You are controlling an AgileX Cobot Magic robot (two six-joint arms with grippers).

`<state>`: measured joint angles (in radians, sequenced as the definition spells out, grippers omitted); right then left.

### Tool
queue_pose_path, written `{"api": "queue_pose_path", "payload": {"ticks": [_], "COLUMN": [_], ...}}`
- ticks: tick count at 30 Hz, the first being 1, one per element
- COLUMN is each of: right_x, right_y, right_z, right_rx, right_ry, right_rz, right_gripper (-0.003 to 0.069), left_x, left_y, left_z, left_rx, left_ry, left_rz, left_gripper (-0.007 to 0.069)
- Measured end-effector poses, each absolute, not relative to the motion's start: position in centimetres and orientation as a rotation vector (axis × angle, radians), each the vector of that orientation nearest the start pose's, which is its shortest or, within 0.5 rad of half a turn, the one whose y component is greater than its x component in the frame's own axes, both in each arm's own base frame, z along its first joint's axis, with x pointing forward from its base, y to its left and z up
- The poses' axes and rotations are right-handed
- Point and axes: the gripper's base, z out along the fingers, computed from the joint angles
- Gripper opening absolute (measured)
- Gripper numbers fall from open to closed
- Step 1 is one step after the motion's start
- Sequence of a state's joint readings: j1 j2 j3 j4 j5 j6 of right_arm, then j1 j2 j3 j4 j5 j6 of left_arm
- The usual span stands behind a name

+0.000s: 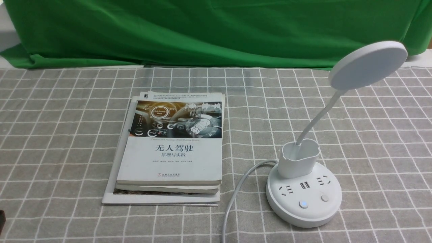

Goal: Turn off the desk lamp on the grey coffee tablecloth by hand.

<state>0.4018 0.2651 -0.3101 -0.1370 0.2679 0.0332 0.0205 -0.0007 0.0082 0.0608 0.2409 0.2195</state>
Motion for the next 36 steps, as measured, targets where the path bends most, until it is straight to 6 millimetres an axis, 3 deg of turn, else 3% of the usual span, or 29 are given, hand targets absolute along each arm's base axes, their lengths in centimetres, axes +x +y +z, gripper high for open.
{"api": "queue_pose_path", "payload": {"ticks": [4,12,17,21,36], "right_x": [6.9,6.1,5.6,5.6,5.6], "right_y": [2.4,0.7,0.4,0.3,0.3], "right_z": [27.5,27.0,21.4,19.1,19.1], "right_rx": [-0.38,-0.175,-0.096,-0.086,-0.068], "right_ry": [1.666,1.583,1.564,1.709,1.708], "right_rz": [0.181,0.025,0.022,0.022,0.038], "right_gripper": [0.0052,0.0053,0.0053,0.0053,0.0056], "left_x": [5.6,5.6,5.6,5.5,5.5], "left_y": [0.2,0.3,0.3,0.3,0.3], "left_z": [18.9,18.9,18.9,18.9,18.9], "left_rx": [0.213,0.215,0.215,0.215,0.215], "left_ry": [1.724,1.724,1.724,1.723,1.723], "left_rz": [0.233,0.235,0.235,0.235,0.235], "left_gripper": [0.002,0.002,0.002,0.002,0.002]}}
